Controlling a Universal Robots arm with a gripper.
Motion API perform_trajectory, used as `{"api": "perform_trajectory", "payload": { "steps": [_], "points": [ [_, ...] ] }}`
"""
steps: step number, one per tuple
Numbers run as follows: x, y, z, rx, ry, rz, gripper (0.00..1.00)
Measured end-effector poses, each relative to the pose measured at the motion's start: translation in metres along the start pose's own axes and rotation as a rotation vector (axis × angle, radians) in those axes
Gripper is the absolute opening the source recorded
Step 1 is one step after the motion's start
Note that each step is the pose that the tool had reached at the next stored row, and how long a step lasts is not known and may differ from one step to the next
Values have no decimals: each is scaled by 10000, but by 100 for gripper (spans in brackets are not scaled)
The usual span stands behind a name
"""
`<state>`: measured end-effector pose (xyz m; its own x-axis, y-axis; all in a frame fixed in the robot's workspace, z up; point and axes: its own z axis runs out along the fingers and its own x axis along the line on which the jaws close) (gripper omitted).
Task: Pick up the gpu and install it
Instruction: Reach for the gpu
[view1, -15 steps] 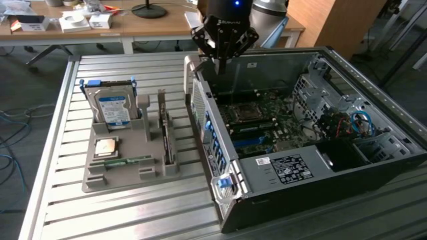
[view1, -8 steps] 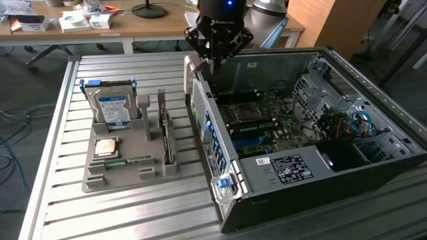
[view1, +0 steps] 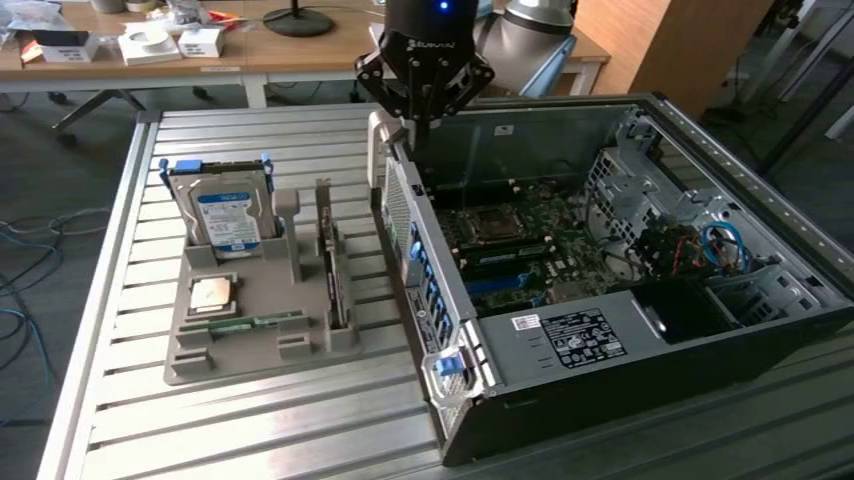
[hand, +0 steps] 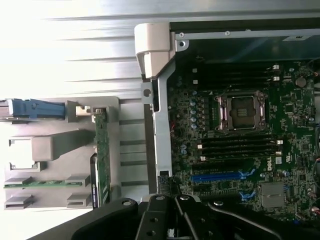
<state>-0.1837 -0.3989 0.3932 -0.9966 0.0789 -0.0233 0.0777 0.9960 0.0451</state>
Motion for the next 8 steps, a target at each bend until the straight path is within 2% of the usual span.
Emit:
{"api": "perform_trajectory", "payload": {
  "steps": [8],
  "points": [
    [184, -14, -4, 2, -1, 37, 11]
  ]
}}
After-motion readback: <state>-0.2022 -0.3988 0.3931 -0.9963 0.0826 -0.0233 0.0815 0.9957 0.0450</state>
